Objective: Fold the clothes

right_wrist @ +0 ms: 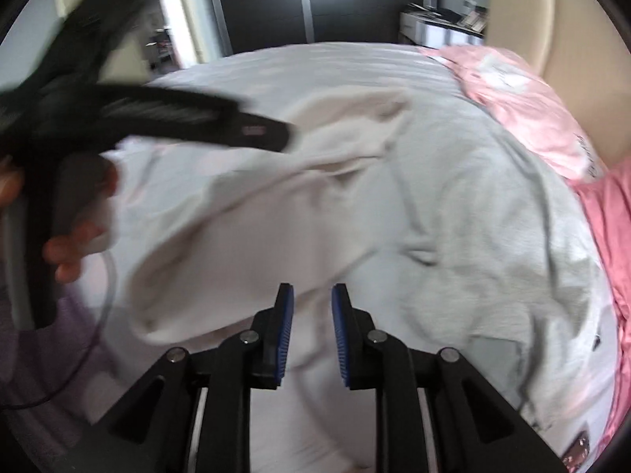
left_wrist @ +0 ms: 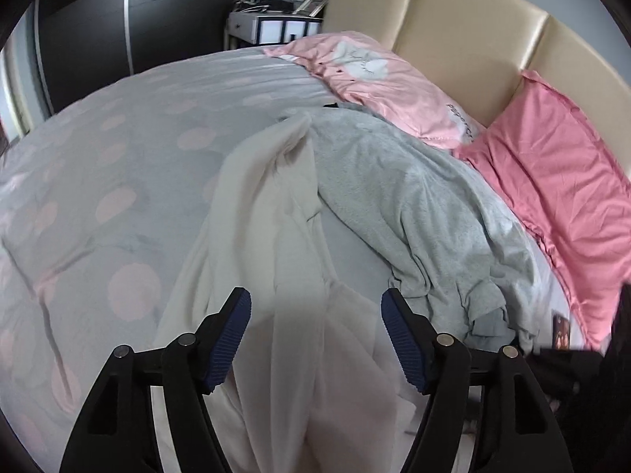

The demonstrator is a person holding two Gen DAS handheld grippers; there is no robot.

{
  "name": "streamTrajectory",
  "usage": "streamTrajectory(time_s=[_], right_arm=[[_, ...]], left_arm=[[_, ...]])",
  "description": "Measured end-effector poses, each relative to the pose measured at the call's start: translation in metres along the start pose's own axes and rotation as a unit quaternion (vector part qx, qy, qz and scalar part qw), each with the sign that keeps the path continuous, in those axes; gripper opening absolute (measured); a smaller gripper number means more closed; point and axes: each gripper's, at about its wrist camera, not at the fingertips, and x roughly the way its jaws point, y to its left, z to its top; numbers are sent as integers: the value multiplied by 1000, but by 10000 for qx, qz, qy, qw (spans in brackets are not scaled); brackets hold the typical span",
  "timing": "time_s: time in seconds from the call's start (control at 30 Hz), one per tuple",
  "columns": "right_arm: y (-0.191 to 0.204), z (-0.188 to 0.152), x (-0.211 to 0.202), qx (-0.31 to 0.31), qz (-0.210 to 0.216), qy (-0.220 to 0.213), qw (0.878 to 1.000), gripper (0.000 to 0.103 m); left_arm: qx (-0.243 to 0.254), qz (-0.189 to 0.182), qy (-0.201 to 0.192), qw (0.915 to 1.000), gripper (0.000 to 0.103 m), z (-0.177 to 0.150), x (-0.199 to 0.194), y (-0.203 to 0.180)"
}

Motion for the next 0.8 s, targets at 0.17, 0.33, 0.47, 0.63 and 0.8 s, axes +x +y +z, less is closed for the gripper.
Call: streamTrajectory(time_s=[0.17,0.33,0.47,0.63,0.8], right_arm=[[-36,7,13,375,-143,34,9992,20],[-71,15,27,750,-285,67,9968,20],[-86,8,36,992,-278,197,9945,20],[-90,6,42,1022,-161,193,9944,20],[-92,3,52,1026,-133,293,9942,20]], left_arm=[[252,163,238,9993,70,19,17,-13],[784,793,475,9926,70,31,54,-33],[889,1253,755,9852,70,36,86,-27],[956,1668,999,9762,43,31,104,-13],[651,1678,1045,9781,19,34,95,14]])
